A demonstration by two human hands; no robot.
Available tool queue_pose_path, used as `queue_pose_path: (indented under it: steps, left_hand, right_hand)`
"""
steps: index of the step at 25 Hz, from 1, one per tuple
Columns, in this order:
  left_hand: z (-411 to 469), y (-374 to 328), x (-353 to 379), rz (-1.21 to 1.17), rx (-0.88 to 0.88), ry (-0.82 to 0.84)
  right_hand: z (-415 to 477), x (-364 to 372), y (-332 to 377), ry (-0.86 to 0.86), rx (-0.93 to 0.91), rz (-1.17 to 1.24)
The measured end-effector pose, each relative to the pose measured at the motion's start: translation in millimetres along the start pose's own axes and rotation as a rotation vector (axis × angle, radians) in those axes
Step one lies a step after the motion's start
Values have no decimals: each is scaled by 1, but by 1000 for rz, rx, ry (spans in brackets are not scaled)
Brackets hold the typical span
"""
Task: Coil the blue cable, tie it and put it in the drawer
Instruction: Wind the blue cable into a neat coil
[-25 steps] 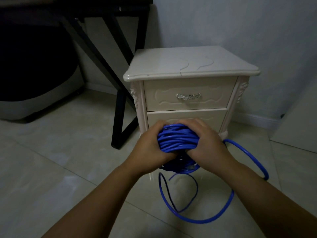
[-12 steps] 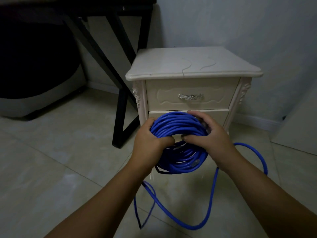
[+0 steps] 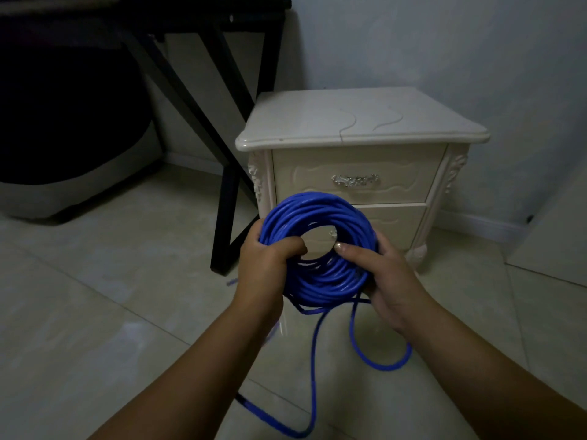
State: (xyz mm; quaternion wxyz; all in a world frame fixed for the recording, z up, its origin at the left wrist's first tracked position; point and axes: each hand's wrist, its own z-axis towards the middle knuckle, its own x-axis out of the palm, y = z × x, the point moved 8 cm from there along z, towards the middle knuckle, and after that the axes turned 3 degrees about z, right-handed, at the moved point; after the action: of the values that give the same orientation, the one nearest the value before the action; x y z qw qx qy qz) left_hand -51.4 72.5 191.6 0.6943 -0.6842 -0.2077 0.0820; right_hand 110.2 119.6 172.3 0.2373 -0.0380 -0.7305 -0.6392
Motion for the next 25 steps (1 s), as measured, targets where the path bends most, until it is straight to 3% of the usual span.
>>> queue_pose_path:
  steps: [8,11,15,18,20,22,25]
  left_hand:
    - [-1,15,6,-241,-85,9]
    - [-3,23,9,-330,-184,-9]
    - [-9,16,18,-80,-137,125]
    - [-3,-7,15,207,-21,211]
    - [3,-15,6,254,12,207]
    - [-1,-4,2,152,-123,179]
    - [-28,32,16,130,-300,208]
  right_hand:
    - [-9,11,-10,22,77,240]
    - [-14,8,-14,-55,50,97]
    - [-9,-11,-12,-230,51,-30]
    - [-1,-23,1,-246,5,-137]
    - [1,-22,7,-226,-67,-315]
    - [1,-22,3,-238,-74,-356]
    - [2,-35,-3,-378,-24,-131]
